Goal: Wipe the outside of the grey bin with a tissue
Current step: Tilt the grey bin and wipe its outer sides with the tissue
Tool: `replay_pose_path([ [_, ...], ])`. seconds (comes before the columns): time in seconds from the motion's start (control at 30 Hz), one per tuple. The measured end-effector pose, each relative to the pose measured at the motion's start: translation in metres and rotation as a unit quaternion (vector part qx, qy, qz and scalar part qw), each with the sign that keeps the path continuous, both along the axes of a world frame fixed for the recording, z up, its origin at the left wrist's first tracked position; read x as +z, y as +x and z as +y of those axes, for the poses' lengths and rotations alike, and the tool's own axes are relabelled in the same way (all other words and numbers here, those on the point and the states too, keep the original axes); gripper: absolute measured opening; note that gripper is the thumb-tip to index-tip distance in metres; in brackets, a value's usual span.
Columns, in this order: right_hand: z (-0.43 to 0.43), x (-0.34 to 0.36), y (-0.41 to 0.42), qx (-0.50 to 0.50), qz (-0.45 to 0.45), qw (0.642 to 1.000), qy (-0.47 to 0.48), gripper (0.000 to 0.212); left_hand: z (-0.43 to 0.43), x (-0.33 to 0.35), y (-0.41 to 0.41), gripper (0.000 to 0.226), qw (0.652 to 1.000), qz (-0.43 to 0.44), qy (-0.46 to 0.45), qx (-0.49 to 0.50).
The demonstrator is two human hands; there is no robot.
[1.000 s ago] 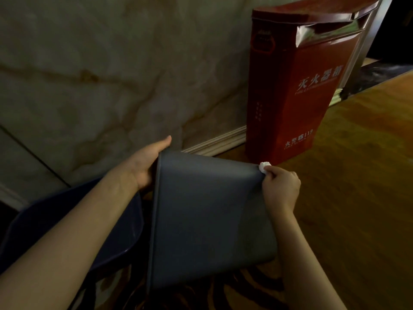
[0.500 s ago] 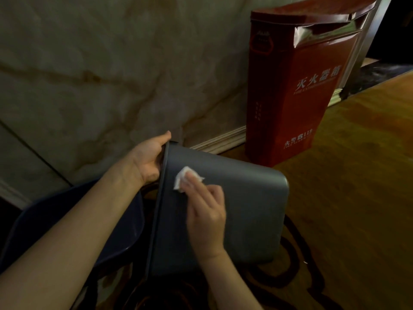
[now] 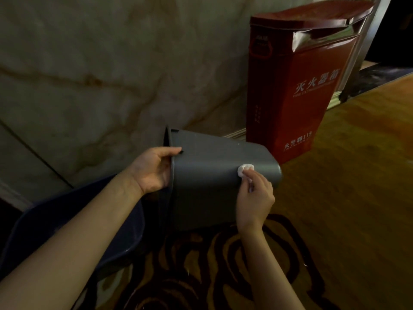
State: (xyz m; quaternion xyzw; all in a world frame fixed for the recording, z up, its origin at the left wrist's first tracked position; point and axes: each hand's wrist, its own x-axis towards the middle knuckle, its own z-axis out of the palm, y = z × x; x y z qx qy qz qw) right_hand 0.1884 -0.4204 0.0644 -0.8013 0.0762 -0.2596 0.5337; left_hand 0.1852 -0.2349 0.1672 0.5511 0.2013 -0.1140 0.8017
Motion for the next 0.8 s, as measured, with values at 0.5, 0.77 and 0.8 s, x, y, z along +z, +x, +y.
replay_pose_path([
  [0.5, 0.062, 0.049, -0.038, 0.186, -0.100, 0.974, -0.083, 0.026, -0.002, 0.000, 0.011, 0.038, 1.000, -0.013, -0.008, -0.018],
  [0.77, 0.018, 0.043, -0.014, 0.103, -0.031, 0.990, -0.086, 0.022, -0.022, 0.002, 0.019, 0.036, 0.998, -0.037, 0.028, -0.033],
  [0.8, 0.004, 0.040, -0.006, 0.074, 0.009, 0.995, -0.066, 0.022, -0.023, 0.002, 0.020, 0.033, 0.998, -0.045, 0.030, -0.032],
])
